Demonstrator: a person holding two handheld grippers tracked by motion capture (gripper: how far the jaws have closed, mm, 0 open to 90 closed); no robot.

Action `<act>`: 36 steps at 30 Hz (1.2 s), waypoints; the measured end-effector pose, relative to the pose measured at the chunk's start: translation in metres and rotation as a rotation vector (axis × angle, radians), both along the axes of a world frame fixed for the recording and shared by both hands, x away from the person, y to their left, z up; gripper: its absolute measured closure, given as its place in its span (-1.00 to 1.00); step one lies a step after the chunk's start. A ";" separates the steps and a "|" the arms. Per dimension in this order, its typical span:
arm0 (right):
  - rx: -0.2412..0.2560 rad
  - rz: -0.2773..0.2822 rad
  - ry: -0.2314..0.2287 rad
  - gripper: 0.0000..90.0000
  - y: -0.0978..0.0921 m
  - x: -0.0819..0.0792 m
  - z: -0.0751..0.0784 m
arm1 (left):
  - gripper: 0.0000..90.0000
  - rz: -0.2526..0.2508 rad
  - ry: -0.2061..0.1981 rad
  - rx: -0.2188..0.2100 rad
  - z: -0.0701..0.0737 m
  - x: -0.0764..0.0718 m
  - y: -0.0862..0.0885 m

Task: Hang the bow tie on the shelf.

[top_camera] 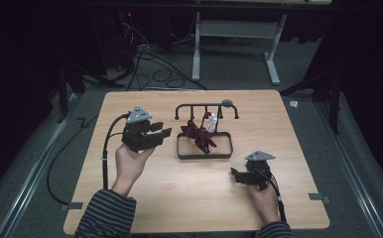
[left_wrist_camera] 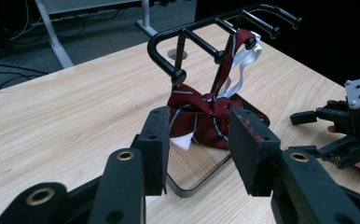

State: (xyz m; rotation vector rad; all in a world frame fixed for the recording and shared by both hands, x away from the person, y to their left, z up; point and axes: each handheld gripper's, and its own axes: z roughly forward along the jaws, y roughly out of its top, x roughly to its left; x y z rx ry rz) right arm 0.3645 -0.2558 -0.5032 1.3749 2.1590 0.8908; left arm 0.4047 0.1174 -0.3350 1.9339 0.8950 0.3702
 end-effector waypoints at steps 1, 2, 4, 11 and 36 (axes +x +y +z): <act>-0.001 0.000 0.000 -0.52 0.000 0.000 0.000 | 0.31 -0.002 0.001 0.004 0.000 0.000 0.001; 0.000 0.001 0.000 -0.51 0.000 0.000 0.000 | 0.31 0.001 0.002 0.000 -0.001 -0.001 0.002; -0.001 0.000 0.000 -0.52 0.000 0.000 0.000 | 0.31 0.002 0.006 -0.003 -0.002 -0.002 0.003; -0.001 0.001 0.000 -0.52 0.000 0.000 0.000 | 0.31 0.010 0.012 -0.006 -0.006 -0.004 0.007; 0.000 0.001 0.000 -0.52 0.000 0.000 0.000 | 0.30 0.047 0.034 -0.032 -0.022 -0.017 0.023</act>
